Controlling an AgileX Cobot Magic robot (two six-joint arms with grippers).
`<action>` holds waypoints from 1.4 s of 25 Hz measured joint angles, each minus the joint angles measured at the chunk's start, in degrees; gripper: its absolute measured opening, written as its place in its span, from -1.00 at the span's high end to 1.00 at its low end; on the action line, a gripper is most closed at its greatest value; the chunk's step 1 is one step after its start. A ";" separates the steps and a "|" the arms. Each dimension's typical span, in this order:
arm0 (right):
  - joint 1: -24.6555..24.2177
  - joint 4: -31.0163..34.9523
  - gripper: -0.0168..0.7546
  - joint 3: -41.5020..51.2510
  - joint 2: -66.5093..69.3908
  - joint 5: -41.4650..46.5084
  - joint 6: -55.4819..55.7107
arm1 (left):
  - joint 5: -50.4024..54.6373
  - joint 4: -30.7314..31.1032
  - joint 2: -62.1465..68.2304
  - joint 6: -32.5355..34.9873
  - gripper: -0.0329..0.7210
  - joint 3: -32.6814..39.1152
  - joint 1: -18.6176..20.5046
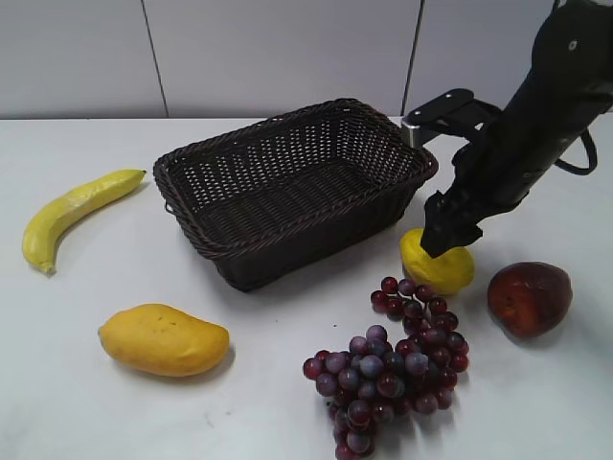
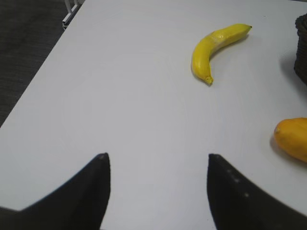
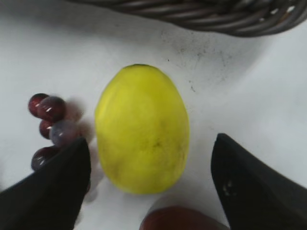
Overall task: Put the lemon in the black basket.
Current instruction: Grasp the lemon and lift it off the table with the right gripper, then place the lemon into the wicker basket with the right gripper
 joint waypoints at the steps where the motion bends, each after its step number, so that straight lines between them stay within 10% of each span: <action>1: 0.00 -0.31 -0.58 0.00 1.07 -1.05 0.28 | 0.00 0.00 0.00 0.00 -0.34 0.00 0.00; 21: 0.04 -0.18 -0.48 -4.11 1.90 4.83 2.32 | 0.00 0.00 0.00 0.00 -0.34 0.00 0.00; 35: 0.37 8.29 -0.48 -31.51 0.44 6.94 3.76 | 0.00 0.00 0.00 0.00 -0.34 0.00 0.00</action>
